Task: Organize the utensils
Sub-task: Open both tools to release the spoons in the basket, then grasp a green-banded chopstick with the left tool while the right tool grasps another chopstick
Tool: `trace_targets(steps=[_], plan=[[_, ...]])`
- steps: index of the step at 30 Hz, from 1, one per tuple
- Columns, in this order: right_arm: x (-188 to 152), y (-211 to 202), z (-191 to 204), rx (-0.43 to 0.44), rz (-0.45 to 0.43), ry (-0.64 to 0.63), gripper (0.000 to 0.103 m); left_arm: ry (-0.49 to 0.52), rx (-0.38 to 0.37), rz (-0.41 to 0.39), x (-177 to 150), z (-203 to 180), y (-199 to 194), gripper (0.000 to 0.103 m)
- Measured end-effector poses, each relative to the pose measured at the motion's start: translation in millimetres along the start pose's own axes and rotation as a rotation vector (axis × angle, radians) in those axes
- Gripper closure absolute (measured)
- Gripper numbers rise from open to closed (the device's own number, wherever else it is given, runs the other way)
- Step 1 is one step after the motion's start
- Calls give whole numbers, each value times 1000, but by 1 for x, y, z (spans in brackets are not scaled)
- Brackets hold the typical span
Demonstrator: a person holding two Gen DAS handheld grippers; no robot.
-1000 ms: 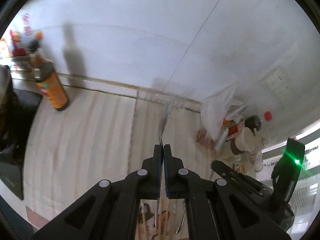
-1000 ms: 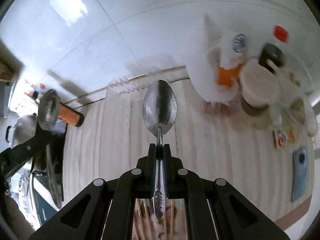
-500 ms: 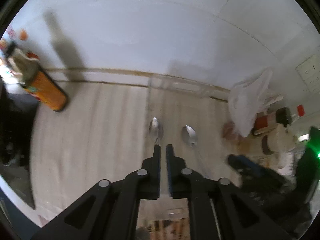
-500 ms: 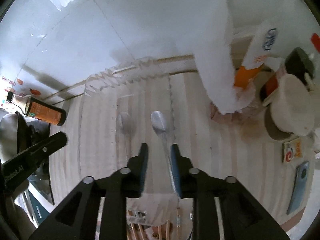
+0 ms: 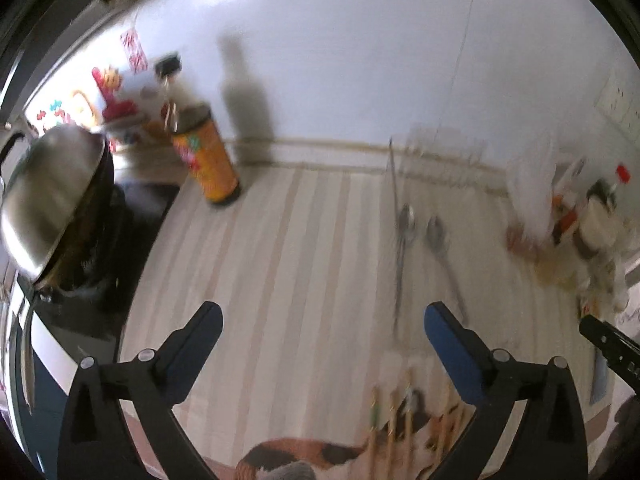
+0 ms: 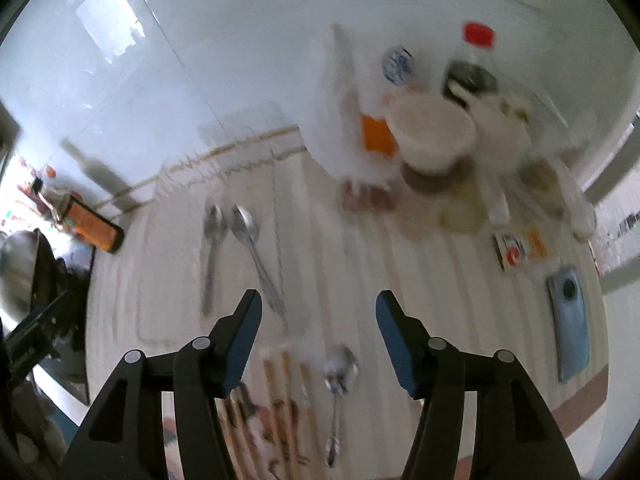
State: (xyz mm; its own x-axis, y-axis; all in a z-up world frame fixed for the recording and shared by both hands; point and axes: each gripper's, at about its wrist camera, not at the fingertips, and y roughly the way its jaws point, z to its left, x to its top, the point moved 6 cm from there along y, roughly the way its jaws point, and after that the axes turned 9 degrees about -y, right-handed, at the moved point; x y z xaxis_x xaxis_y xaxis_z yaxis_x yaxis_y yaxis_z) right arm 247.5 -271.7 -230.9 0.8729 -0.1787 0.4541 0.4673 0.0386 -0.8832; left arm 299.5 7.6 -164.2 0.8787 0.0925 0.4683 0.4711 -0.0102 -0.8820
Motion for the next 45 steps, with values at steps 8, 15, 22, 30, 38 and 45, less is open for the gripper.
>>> trace_targets(steps=[8,15,22,30,38,45], plan=[[-114,60,-4,87,255,33,81,27,18,313,-126,8,63,4],[-136,71,8,110,291,-22,84,55,3,454,-173,-6,101,51],[-146,89,36,207,347,-22,84,36,1,427,-167,0,99,98],[-160,107,51,-35,354,-201,93,15,13,421,-163,34,99,98],[-162,88,31,-90,400,-202,96,59,19,409,-167,42,100,98],[-154,85,36,-104,432,-203,95,74,18,407,-176,8,101,98]])
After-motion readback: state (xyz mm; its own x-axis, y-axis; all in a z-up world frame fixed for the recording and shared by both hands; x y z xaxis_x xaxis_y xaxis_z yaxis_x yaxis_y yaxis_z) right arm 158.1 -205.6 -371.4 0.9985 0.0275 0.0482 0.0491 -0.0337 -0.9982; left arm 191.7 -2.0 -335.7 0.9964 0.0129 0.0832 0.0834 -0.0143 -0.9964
